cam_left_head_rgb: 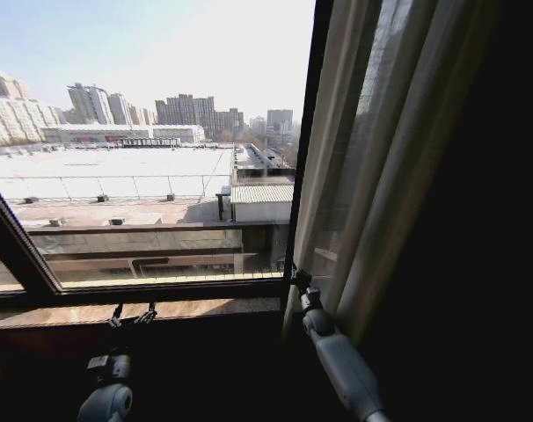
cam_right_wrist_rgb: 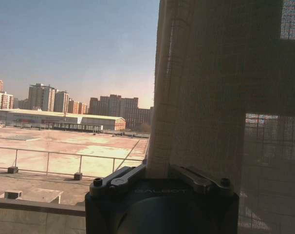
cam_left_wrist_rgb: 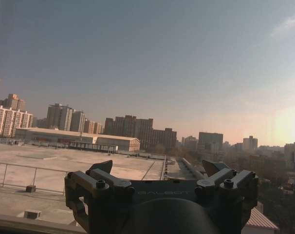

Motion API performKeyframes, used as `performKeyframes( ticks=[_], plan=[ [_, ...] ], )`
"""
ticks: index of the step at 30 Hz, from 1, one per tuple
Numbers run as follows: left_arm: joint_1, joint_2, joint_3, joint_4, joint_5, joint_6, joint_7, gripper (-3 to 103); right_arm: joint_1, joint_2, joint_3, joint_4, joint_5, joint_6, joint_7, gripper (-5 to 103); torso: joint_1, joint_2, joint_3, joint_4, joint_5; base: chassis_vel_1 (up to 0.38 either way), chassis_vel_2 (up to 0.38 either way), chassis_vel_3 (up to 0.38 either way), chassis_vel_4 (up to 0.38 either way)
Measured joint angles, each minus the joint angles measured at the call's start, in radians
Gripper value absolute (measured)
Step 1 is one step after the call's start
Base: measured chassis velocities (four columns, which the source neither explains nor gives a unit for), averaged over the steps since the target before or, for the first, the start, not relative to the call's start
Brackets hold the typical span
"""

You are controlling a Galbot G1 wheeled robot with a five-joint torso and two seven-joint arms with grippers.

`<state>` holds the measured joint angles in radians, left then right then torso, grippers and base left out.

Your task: Open the curtains by pulling them apart, changing their state from closed to fully open.

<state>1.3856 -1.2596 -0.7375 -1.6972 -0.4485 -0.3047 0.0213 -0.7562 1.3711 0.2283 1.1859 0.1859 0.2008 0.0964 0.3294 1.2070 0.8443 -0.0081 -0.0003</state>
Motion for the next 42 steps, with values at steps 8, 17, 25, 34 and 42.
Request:
performKeyframes(
  ticks=[8,17,25,34,42],
  plan=[
    [0.0,0.0,0.0,0.0,0.0,0.0,0.0,100,-0.001,0.0,0.001,0.0,0.013,0.0,-0.016,0,0.0,0.0,0.0,0.0001,0.0,-0.004,-0.003,0.007,0.006],
    [0.0,0.0,0.0,0.0,0.0,0.0,0.0,100,0.003,-0.002,0.001,-0.008,0.01,0.005,-0.027,0,0.0,0.0,0.0,0.0001,-0.0001,-0.097,-0.107,0.117,0.1],
    [0.0,0.0,0.0,0.0,0.0,0.0,0.0,100,0.009,-0.002,0.001,-0.034,-0.01,0.086,-0.079,0,0.0,0.0,0.0,-0.0003,0.0003,-0.237,-0.234,0.229,0.252],
    [0.0,0.0,0.0,0.0,0.0,0.0,0.0,100,0.024,-0.008,0.001,-0.048,-0.017,0.014,0.052,0,0.0,0.0,0.0,0.0002,-0.0007,-0.062,-0.067,0.075,0.047],
    [0.0,0.0,0.0,0.0,0.0,0.0,0.0,100,0.091,-0.062,0.052,-0.12,-0.039,-0.082,0.278,0,0.0,0.0,0.0,0.0001,0.0004,0.026,0.02,-0.016,-0.018]
  ],
)
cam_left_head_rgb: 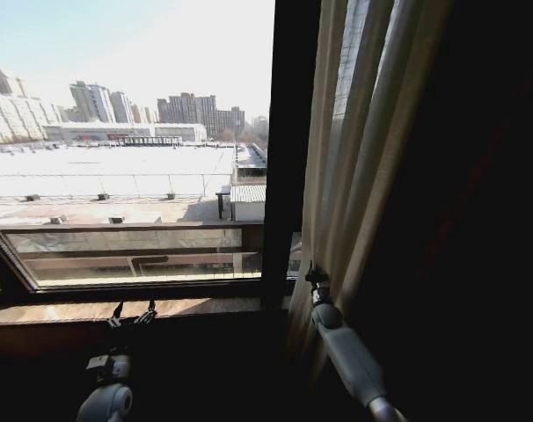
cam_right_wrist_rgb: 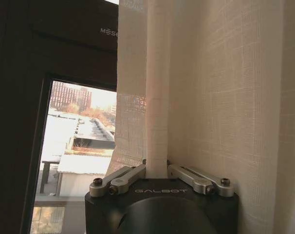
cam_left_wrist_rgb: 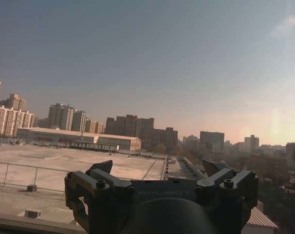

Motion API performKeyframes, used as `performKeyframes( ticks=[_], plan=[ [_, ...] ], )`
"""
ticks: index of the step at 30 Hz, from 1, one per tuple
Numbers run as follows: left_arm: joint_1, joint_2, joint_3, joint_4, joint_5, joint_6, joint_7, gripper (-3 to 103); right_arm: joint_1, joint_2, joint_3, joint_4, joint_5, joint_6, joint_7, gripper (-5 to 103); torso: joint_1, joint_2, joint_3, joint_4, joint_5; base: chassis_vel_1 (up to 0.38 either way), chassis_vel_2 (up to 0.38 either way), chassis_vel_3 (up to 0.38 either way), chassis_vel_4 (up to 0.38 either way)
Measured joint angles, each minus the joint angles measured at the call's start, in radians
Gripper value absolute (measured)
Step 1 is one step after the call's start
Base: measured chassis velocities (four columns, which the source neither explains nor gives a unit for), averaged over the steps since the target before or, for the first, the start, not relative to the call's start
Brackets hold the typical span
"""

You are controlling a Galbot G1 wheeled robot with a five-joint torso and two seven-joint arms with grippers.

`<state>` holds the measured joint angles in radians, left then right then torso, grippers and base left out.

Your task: Open the curtains by pulling them apart, changing their state from closed to fully open.

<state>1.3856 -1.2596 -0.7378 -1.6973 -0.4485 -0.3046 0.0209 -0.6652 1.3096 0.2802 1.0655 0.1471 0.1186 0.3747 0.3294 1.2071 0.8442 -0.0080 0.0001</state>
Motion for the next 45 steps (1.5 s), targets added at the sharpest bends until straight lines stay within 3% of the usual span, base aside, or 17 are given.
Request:
performKeyframes(
  ticks=[7,14,18,22,26,28,32,33,35,42,45],
  plan=[
    [0.0,0.0,0.0,0.0,0.0,0.0,0.0,100,0.0,-0.029,0.026,0.004,-0.016,-0.077,0.106,0,0.0,0.0,0.0,-0.0002,-0.0002,0.0,0.0,0.0,0.0],
    [0.0,0.0,0.0,0.0,0.0,0.0,0.0,100,-0.003,-0.035,0.033,0.009,-0.017,-0.081,0.123,0,0.0,0.0,0.0,0.0,-0.0004,0.0,0.0,0.0,0.0],
    [0.0,0.0,0.0,0.0,0.0,0.0,0.0,100,-0.059,-0.048,0.006,0.113,0.016,-0.101,0.101,1,0.0,0.0,0.0,-0.0002,-0.0002,0.0,0.0,0.0,0.0],
    [0.0,0.0,0.0,0.0,0.0,0.0,0.0,100,-0.168,-0.068,-0.026,0.249,0.055,-0.112,0.054,22,0.0,0.0,0.0,0.0001,-0.0003,0.0,0.0,0.0,0.0],
    [0.0,0.0,0.0,0.0,0.0,0.0,0.0,100,-0.211,-0.082,-0.032,0.303,0.096,-0.118,0.022,27,0.0,0.0,0.0,0.0,-0.0003,0.0,0.0,0.0,0.0],
    [0.0,0.0,0.0,0.0,0.0,0.0,0.0,100,-0.307,-0.112,-0.029,0.415,0.161,-0.094,-0.095,38,0.0,0.0,0.0,-0.0002,-0.0003,0.0,0.0,0.0,0.0],
    [0.0,0.0,0.0,0.0,0.0,0.0,0.0,100,-0.357,-0.124,-0.024,0.48,0.164,-0.069,-0.144,50,0.0,0.0,0.0,-0.0001,-0.0003,0.0,0.0,0.0,0.0],
    [0.0,0.0,0.0,0.0,0.0,0.0,0.0,100,-0.379,-0.13,-0.021,0.513,0.164,-0.065,-0.162,61,0.0,0.0,0.0,-0.0001,-0.0004,0.0,0.0,0.0,0.0],
    [0.0,0.0,0.0,0.0,0.0,0.0,0.0,100,-0.392,-0.134,-0.019,0.536,0.163,-0.062,-0.17,61,0.0,0.0,0.0,-0.0001,-0.0005,0.0,0.0,0.0,0.0],
    [0.0,0.0,0.0,0.0,0.0,0.0,0.0,100,-0.436,-0.147,-0.009,0.604,0.161,-0.051,-0.177,93,0.0,0.0,0.0,-0.0001,-0.0004,0.0,0.0,0.0,0.0],
    [0.0,0.0,0.0,0.0,0.0,0.0,0.0,100,-0.436,-0.147,-0.008,0.605,0.161,-0.051,-0.176,97,0.0,0.0,0.0,-0.0001,-0.0004,0.0,0.0,0.0,0.0]
  ],
)
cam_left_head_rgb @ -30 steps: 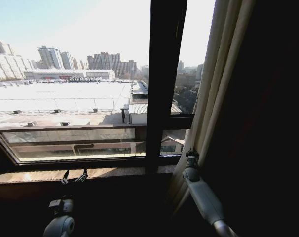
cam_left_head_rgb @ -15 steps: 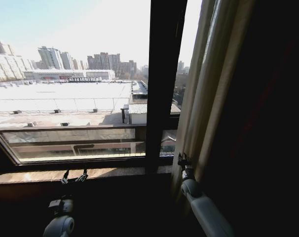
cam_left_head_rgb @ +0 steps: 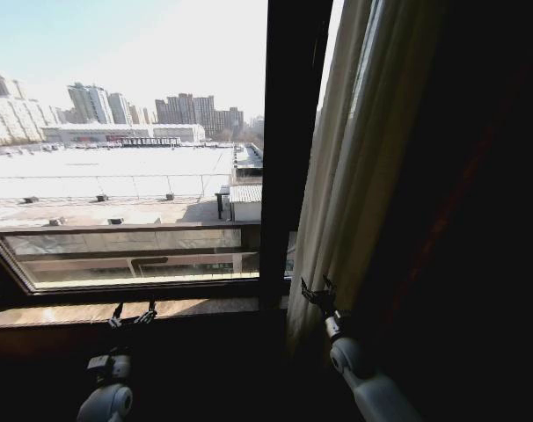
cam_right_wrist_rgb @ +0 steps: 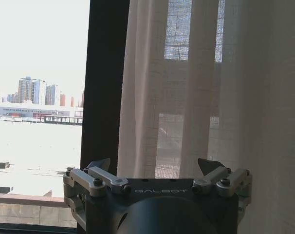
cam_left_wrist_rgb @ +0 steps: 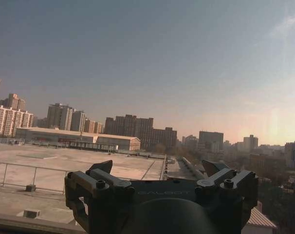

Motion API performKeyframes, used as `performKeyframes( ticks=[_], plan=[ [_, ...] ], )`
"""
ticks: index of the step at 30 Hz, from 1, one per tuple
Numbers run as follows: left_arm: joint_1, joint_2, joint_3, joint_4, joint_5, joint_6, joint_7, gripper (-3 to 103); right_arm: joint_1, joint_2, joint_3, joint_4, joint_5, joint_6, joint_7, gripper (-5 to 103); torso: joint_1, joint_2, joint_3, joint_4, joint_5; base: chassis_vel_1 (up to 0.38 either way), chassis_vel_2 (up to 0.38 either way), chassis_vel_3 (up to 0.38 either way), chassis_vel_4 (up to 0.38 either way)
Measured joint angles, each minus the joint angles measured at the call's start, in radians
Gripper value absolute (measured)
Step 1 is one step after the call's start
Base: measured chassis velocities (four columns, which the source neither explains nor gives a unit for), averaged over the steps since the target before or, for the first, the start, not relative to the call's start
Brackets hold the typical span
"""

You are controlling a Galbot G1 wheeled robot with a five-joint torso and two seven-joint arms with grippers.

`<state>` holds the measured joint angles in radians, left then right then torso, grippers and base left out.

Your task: Open the curtains by pulling them apart, changing their state from closed to fully open.

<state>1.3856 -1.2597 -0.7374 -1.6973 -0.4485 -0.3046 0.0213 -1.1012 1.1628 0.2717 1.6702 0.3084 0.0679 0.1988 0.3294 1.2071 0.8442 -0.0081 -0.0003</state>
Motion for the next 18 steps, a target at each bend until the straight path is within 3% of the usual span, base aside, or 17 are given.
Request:
performKeyframes(
  ticks=[18],
  plan=[
    [0.0,0.0,0.0,0.0,0.0,0.0,0.0,100,0.004,0.001,0.001,-0.006,-0.001,0.001,0.005,100,0.0,0.0,0.0,-0.0001,0.0,0.0,0.0,0.0,0.0]
  ],
)
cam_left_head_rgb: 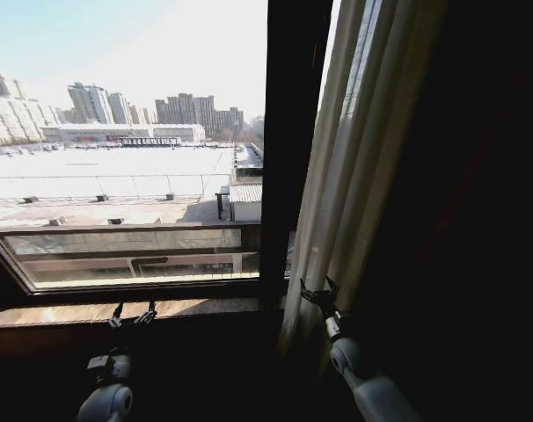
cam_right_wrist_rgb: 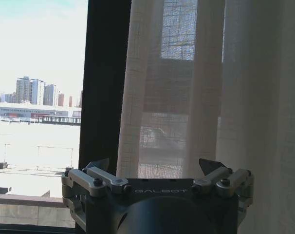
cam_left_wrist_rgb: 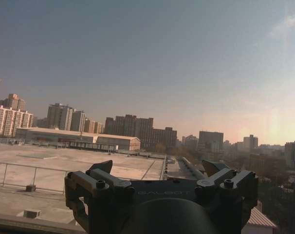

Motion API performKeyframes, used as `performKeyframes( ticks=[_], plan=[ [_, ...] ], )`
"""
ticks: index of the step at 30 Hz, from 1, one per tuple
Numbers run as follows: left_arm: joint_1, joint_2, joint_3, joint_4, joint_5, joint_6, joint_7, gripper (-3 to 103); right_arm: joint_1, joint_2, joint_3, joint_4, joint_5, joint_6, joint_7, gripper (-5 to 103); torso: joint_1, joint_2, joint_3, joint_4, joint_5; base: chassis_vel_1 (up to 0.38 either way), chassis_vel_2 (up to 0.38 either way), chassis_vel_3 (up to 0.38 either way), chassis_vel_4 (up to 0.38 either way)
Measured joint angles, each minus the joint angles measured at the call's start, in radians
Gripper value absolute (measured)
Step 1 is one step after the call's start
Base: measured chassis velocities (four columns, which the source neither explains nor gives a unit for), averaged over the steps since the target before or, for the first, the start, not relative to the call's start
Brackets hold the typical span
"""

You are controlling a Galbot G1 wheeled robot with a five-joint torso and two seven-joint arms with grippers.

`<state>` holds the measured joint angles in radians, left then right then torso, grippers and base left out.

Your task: Open the curtains by pulling them apart, changing their state from closed to fully open.

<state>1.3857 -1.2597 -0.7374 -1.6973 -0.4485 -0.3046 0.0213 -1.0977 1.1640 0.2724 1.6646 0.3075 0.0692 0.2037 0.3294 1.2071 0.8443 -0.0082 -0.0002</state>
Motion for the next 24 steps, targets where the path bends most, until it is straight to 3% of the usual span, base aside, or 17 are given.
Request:
performKeyframes(
  ticks=[12,24],
  plan=[
    [0.0,0.0,0.0,0.0,0.0,0.0,0.0,100,0.001,0.001,0.0,-0.001,-0.001,0.001,0.001,100,0.0,0.0,0.0,0.0,0.0,0.131,0.081,-0.118,-0.094],
    [0.0,0.0,0.0,0.0,0.0,0.0,0.0,100,0.002,0.001,0.0,-0.002,-0.001,0.001,0.001,100,0.0,0.0,0.0,0.0002,0.0003,0.296,0.274,-0.299,-0.275]
  ],
)
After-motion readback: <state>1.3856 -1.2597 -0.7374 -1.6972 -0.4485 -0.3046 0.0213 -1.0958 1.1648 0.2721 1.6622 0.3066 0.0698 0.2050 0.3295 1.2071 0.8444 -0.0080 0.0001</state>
